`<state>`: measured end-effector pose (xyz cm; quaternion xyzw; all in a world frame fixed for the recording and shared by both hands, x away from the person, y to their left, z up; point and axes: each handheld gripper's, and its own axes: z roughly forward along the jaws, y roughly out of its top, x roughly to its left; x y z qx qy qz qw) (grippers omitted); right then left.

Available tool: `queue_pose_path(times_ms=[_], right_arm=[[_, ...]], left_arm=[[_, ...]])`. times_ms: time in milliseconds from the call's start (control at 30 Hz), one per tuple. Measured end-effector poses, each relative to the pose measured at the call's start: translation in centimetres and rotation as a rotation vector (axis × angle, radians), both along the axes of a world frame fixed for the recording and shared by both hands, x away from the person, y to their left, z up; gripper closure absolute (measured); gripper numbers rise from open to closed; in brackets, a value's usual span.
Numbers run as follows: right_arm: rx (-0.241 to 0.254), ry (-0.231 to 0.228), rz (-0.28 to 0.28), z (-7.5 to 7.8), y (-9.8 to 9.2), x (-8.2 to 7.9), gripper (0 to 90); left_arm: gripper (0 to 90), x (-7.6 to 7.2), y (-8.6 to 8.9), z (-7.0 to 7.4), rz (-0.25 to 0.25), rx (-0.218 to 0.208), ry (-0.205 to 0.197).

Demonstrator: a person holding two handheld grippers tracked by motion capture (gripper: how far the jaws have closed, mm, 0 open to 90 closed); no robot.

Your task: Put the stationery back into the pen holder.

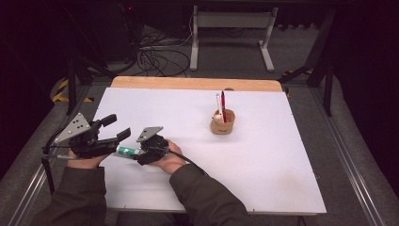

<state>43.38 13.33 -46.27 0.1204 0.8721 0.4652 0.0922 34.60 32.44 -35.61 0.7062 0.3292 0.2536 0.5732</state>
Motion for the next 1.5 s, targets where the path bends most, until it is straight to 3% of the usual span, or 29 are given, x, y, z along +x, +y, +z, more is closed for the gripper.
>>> queue_pose_path(times_ms=[33,167,600,900,1500], right_arm=[[0.008,0.015,0.000,0.0,0.1,0.0,36.9],[-0.013,0.004,0.012,-0.1,0.5,0.1,38.7],[-0.122,0.013,0.060,-0.6,1.8,0.0,47.8],[-0.121,0.028,0.067,-0.6,1.9,0.3,51.0],[-0.126,0.001,0.098,-0.5,2.1,0.4,65.5]], left_arm=[[25.2,0.0,0.0,0.0,-0.001,0.004,-0.002],[25.1,0.0,0.0,0.0,-0.001,0.001,-0.001],[25.2,0.1,0.0,-0.1,-0.005,0.007,-0.002],[25.2,0.1,-0.1,-0.1,-0.005,0.007,-0.001],[25.2,0.2,-0.1,-0.1,-0.004,0.005,0.003]])
